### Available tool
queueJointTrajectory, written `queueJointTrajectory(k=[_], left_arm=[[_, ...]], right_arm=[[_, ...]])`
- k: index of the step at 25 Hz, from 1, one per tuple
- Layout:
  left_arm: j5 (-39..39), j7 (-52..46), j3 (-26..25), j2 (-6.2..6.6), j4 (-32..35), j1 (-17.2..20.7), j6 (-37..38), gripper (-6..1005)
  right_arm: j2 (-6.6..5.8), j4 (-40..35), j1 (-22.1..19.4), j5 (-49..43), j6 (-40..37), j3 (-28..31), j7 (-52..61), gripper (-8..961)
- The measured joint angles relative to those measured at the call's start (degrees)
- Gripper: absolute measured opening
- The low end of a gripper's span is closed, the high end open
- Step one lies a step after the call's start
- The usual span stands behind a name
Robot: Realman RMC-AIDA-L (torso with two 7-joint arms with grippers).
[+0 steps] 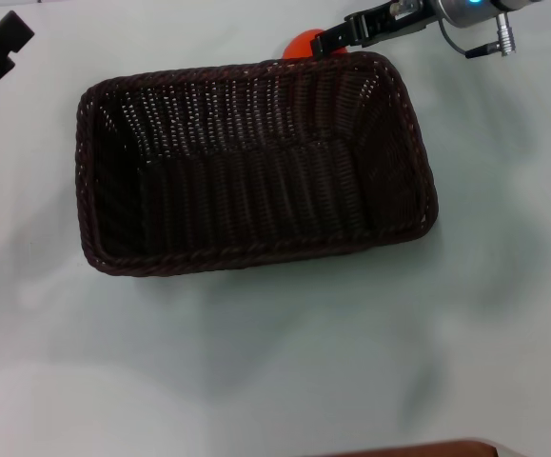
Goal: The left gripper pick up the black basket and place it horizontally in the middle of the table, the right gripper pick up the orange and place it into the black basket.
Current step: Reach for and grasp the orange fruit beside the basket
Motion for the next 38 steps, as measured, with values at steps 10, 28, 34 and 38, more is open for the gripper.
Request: queueJointTrajectory(k=[10, 28, 34, 38], left_arm=[[0.02, -0.26, 1.51, -0.01, 0.61, -0.51, 0.42, 883], [0.06, -0.77, 2.37, 0.03, 1.61, -0.98, 0.46, 883], [0.05, -0.84, 2.55, -0.02, 2.1, -0.96, 0.46, 883], [0.05, -0.86, 2.56, 0.04, 2.76, -0.97, 0.46, 882]], right_arm=[[1.03, -1.32, 0.74, -0.19, -2.31, -0.17, -0.91, 797], [3.03, -4.58, 1.62, -0.16, -9.08, -1.98, -2.16, 717], [3.11, -4.6, 1.56, -0.07, -9.32, -1.98, -2.51, 616], [3.13, -4.6, 1.42, 0.0, -9.61, -1.96, -2.55, 498]])
